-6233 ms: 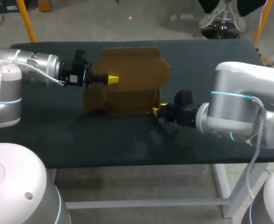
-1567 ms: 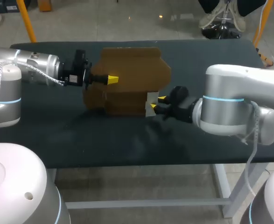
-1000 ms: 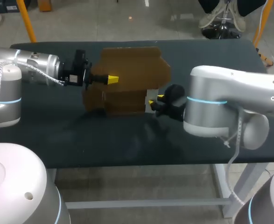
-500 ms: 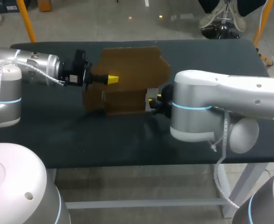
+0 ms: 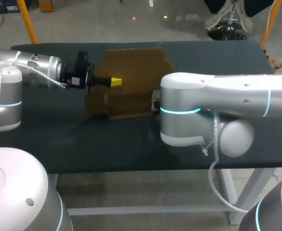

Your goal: Assemble the packaging by folding the flat box into shape, placing the metal phone stand inside, and closing the box properly

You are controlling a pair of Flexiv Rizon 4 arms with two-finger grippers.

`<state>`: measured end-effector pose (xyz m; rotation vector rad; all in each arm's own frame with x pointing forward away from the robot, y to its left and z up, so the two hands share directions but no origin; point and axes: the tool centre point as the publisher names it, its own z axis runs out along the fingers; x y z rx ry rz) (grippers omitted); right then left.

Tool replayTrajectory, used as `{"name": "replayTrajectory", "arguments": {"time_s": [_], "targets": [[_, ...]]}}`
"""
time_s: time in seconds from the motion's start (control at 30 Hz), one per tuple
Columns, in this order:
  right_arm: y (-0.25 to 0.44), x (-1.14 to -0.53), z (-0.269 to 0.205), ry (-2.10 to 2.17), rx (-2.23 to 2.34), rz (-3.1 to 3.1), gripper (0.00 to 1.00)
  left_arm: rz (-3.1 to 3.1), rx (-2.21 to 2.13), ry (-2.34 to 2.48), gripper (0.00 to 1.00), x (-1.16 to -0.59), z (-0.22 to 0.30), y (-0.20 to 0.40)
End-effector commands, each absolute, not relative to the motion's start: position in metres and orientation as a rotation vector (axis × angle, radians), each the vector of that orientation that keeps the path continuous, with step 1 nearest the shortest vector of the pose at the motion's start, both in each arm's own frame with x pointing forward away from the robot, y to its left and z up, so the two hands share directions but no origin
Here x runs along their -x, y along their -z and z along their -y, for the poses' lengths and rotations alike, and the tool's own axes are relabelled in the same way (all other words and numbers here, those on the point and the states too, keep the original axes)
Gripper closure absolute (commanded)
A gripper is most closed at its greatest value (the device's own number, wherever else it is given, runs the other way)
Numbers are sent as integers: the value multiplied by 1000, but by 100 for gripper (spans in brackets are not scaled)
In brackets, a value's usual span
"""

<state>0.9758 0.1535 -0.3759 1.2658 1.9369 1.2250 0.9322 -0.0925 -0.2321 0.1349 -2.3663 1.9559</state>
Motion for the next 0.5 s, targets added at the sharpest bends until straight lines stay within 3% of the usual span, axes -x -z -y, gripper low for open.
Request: {"name": "replayTrajectory", "arguments": {"time_s": [0.03, 0.23, 0.33, 0.4, 0.5], "targets": [[377, -982, -163, -1019, -1354, -1783, 75, 2363, -130, -1955, 100, -932, 94, 235], [377, -983, -163, -986, -1387, -1766, 77, 2363, -130, -1955, 100, -932, 94, 235], [376, -983, -161, -967, -1408, -1758, 85, 2363, -130, -1955, 100, -932, 94, 235], [377, -984, -160, -959, -1419, -1754, 98, 2363, -130, -1955, 100, -932, 94, 235], [377, -984, -159, -952, -1431, -1749, 100, 2363, -130, -1955, 100, -932, 94, 235]]}}
